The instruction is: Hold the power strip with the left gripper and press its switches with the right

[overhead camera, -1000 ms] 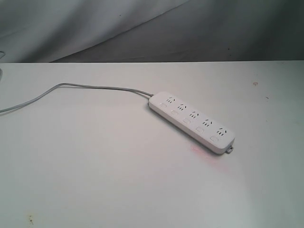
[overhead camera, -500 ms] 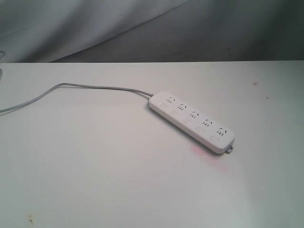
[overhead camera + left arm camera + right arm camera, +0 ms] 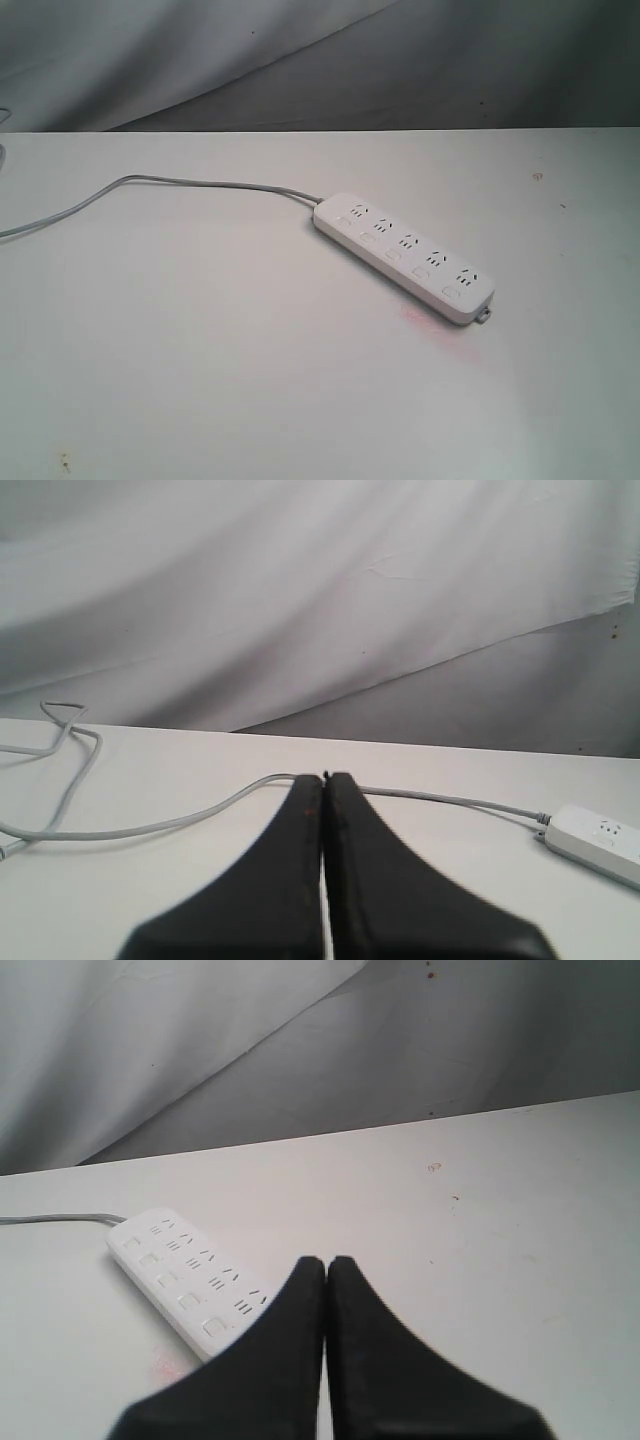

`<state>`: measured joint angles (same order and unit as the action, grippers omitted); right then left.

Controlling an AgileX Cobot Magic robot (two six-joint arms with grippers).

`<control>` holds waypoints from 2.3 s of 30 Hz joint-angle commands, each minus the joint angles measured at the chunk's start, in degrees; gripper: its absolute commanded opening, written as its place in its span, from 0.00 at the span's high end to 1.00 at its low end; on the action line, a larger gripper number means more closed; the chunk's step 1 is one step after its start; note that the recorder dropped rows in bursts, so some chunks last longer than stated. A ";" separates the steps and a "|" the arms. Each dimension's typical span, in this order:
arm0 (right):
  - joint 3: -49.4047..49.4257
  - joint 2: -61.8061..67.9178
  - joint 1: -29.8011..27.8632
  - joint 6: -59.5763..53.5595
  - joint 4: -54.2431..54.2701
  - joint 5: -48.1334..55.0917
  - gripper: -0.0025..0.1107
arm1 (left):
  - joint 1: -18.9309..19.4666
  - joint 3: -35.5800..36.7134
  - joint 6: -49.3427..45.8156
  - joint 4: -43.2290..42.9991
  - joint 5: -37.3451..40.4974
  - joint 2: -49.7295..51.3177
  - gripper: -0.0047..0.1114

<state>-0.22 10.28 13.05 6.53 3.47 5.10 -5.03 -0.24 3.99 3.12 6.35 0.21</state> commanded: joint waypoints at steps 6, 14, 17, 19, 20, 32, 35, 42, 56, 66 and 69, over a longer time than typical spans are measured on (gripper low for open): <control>0.22 -0.17 -0.42 -0.03 -0.82 0.25 0.98 | 0.15 0.24 0.21 -0.26 -0.26 -0.21 0.96; 0.22 -0.17 -0.42 -0.03 -0.82 0.25 0.98 | 0.15 0.24 0.21 -0.26 -0.26 -0.21 0.96; 0.22 -0.17 -0.42 -0.03 -0.82 0.25 0.98 | 0.15 0.24 0.21 -0.26 -0.26 -0.21 0.96; 0.22 -0.17 -0.42 -0.03 -0.82 0.25 0.98 | 0.15 0.24 0.21 -0.26 -0.26 -0.21 0.96; 0.22 -0.17 -0.42 -0.03 -0.82 0.25 0.98 | 0.15 0.24 0.21 -0.26 -0.26 -0.21 0.96; 0.22 -10.28 -0.35 -4.67 -1.36 0.13 0.98 | 0.15 0.24 0.21 -0.26 -0.26 -0.21 0.96; 0.22 -10.28 -0.35 -6.16 -1.36 0.13 0.98 | 0.15 0.24 0.21 -0.26 -0.26 -0.21 0.96; 0.22 -10.28 -0.35 -9.58 -1.33 0.13 0.98 | 0.15 0.24 0.21 -0.26 -0.26 -0.21 0.96; 0.22 -10.28 -2.67 -9.46 -1.32 0.13 0.98 | 0.15 0.24 0.21 -0.26 -0.26 -0.21 0.96; 0.22 -10.28 -2.41 -9.46 -1.32 0.13 0.98 | 0.15 0.24 0.21 -0.26 -0.26 -0.21 0.96; 0.22 -10.28 -2.18 -9.46 -1.32 0.13 0.98 | 0.15 0.24 0.21 -0.26 -0.26 -0.21 0.96</control>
<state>-0.22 0.29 10.56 -2.58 2.80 5.30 -5.03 -0.24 3.99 3.12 6.35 0.21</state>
